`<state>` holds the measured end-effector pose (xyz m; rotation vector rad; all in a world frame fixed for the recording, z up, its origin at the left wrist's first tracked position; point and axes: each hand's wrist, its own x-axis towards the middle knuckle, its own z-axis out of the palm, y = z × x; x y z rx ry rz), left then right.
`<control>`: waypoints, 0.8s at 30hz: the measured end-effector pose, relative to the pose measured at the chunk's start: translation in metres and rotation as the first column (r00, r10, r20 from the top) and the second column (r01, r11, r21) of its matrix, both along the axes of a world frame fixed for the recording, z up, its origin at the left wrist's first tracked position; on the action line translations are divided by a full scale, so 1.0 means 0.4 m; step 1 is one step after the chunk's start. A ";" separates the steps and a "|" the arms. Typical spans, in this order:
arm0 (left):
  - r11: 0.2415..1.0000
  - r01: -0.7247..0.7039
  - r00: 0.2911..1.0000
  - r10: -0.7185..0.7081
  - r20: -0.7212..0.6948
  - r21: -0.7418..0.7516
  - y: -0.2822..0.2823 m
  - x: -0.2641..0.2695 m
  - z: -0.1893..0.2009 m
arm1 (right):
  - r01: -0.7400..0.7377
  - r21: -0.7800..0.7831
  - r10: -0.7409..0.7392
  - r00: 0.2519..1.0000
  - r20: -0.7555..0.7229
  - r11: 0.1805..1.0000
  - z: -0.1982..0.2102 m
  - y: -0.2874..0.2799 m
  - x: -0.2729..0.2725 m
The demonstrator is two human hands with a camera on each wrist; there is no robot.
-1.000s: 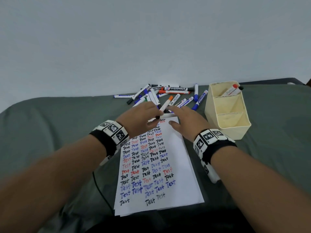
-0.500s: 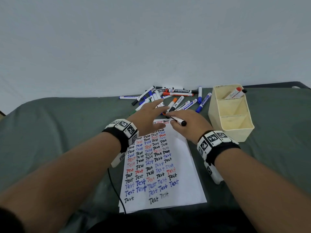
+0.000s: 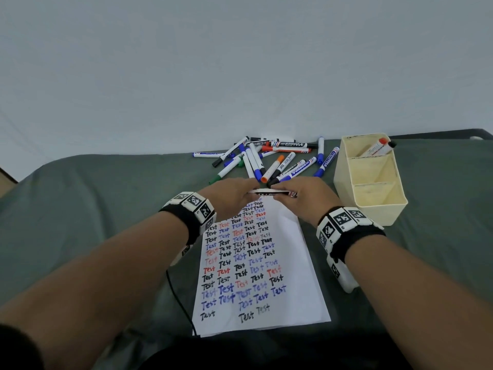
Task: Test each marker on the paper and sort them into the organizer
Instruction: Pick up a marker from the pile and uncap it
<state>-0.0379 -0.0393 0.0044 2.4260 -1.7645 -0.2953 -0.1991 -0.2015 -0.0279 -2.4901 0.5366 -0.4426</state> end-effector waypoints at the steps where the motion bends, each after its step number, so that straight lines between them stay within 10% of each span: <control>1: 1.000 0.007 1.000 -0.008 0.010 0.018 0.006 -0.005 0.000 | -0.006 0.025 0.006 1.000 0.003 1.000 -0.003 -0.001 0.001; 15: 0.973 -0.199 0.980 0.195 0.048 0.115 0.120 0.078 -0.028 | -0.020 0.040 0.024 0.993 -0.119 0.999 -0.005 -0.008 0.005; 24: 0.872 -0.376 0.887 0.241 0.394 0.312 0.321 0.223 0.000 | -0.027 -0.005 0.026 0.991 -0.134 1.000 -0.004 0.000 0.005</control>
